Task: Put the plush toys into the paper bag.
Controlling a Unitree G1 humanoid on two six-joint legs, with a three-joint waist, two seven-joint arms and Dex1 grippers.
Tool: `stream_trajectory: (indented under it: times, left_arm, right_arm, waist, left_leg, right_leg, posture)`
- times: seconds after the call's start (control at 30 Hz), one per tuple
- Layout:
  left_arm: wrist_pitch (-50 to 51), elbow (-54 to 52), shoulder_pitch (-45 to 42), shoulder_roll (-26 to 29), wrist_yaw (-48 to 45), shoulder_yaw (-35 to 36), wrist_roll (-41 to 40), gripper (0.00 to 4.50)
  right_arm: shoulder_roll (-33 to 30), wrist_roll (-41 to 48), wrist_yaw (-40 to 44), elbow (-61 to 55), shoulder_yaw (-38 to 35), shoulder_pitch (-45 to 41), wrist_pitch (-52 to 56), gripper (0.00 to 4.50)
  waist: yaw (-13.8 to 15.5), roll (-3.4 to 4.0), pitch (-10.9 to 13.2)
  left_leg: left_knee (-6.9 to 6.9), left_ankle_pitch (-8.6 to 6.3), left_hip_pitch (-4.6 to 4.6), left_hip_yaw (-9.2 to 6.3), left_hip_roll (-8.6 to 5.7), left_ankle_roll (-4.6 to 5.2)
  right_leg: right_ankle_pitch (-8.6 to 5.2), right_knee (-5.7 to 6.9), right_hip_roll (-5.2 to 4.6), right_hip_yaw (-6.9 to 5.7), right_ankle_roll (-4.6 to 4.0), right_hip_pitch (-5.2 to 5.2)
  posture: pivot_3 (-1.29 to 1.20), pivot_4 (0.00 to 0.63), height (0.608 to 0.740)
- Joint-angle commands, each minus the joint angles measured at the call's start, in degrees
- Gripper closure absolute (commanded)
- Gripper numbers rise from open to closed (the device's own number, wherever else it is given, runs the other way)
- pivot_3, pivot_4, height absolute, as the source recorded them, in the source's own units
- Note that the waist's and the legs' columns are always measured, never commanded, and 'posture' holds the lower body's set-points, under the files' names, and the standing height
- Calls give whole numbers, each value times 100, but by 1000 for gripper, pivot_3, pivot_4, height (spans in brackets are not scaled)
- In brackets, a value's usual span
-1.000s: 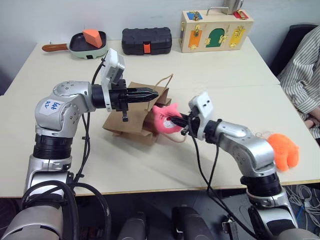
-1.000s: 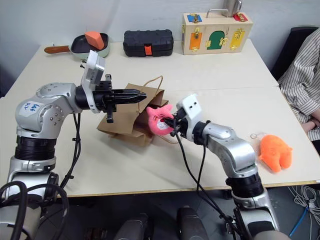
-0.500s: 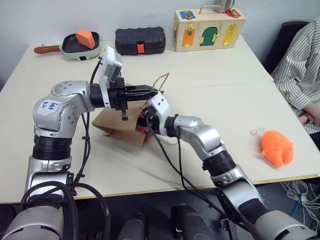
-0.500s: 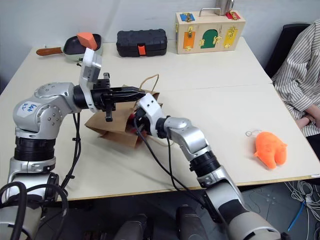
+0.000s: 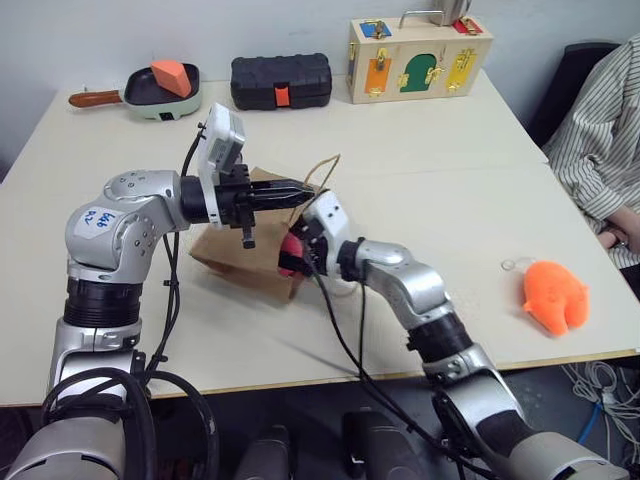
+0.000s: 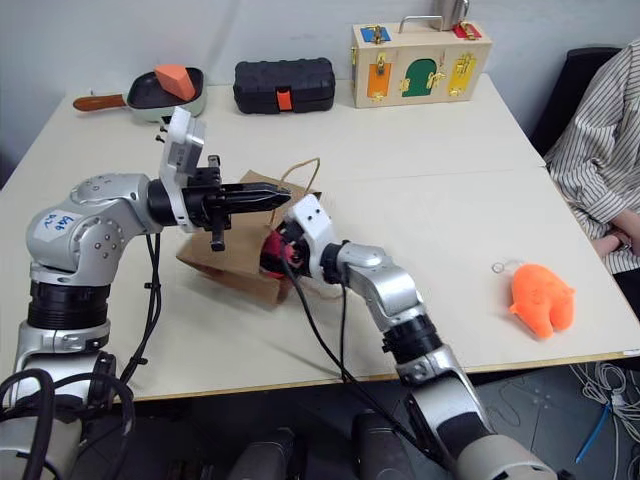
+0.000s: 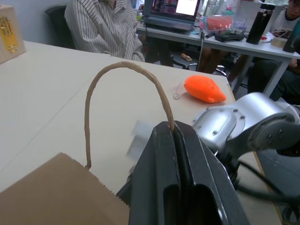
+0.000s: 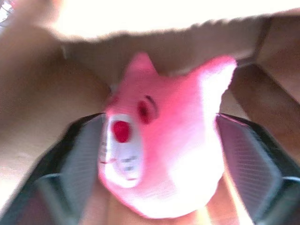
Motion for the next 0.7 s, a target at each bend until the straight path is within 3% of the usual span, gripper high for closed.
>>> stream_trajectory:
  times: [0.03, 0.2, 0.3, 0.43, 0.57, 0.7]
  left_arm:
    - [2, -262, 18, 35, 33, 149, -138, 4500]
    - [-8, -286, 103, -14, 47, 140, -166, 4500]
    - [-11, -313, 118, -19, 15, 135, -200, 4500]
    - [-10, -334, 138, 30, -37, 167, -248, 4500]
    - [-79, -322, 205, 18, -31, 177, -253, 4500]
    - [-87, -360, 218, -18, -13, 153, -279, 4500]
  right_arm:
    - [-621, 706, 108, -1746, -604, 391, 913, 44]
    - [-1406, 1651, -365, -3279, -2017, 1030, 2180, 44]
    - [-2339, 1399, -650, -3822, -2890, 1549, 2433, 44]
    - [-3714, 413, -1064, -3960, -3847, 2639, 2392, 44]
    - [-3774, 102, -1417, -3726, -4890, 3346, 2822, 44]
    - [-3554, -7, -1479, -3522, -5279, 3971, 2923, 44]
  waist:
    - [17, 0, 0]
    - [67, 0, 0]
    - [147, 0, 0]
    - [285, -2, 0]
    - [321, -4, 0]
    - [304, -4, 0]
  left_leg:
    - [0, 0, -4, 0, -1, 0]
    - [-3, 0, -5, 6, 1, 0]
    - [-5, 0, -7, 10, 0, 1]
    - [-2, -3, -13, 17, -7, 10]
    - [-2, -3, -12, 20, -6, 12]
    - [-2, -2, -7, 26, -4, 13]
  right_leg:
    - [0, -5, 0, 0, 0, 0]
    - [0, -13, 1, 2, 0, -1]
    - [0, -16, 1, 6, 0, -1]
    - [0, -30, -7, 13, 0, 3]
    - [0, -35, -3, 16, 0, 11]
    - [0, -32, 1, 20, 0, 14]
  posture:
    - [0, 150, 740]
    - [0, 150, 740]
    - [0, 150, 740]
    - [0, 150, 740]
    - [0, 150, 740]
    - [0, 150, 740]
